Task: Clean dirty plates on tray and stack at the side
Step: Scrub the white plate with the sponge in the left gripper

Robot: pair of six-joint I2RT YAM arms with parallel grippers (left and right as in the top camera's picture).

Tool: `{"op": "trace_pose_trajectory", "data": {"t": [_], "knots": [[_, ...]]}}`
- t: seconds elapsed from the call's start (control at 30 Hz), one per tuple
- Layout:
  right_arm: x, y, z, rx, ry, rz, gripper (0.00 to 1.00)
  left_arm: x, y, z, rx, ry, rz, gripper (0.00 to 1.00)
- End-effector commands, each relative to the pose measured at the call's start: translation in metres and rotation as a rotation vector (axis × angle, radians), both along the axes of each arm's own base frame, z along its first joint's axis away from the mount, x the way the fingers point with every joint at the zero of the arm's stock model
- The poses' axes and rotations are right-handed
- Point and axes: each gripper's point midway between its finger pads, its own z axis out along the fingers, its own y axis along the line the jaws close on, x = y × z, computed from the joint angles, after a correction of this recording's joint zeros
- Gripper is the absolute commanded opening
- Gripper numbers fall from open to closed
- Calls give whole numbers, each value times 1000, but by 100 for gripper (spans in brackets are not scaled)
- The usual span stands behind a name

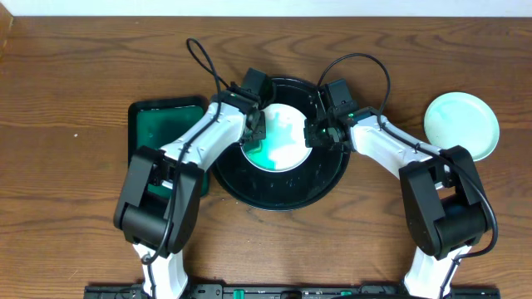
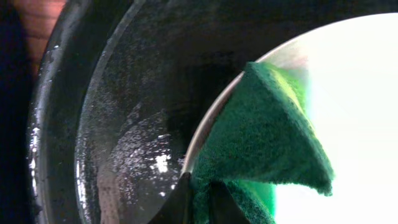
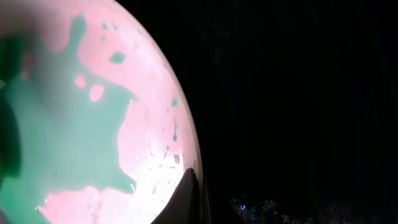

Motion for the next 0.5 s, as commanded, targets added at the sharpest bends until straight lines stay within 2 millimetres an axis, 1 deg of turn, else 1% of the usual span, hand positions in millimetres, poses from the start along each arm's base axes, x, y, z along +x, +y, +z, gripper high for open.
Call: {"op": "trace_pose_trajectory", "data": {"t": [0.0, 0.13, 0.23, 0.3, 0.43, 0.47], "knots": [[-8, -18, -20, -77, 44, -26, 1, -15, 8, -37, 46, 89, -10, 7], [-9, -18, -20, -79, 48, -25, 1, -33, -21, -67, -108, 215, -46, 7], [-10, -18, -20, -81, 51, -25, 1, -42, -43, -81, -232, 282, -69, 7], [-9, -18, -20, -81, 51, -25, 1, -46, -62, -82, -337, 307, -119, 7], [-10, -19, -20, -81, 51, -26, 1, -43, -96, -70, -522, 297, -208, 7], [-10, -19, -20, -81, 52, -26, 1, -41, -101, -67, -552, 290, -219, 7]]}}
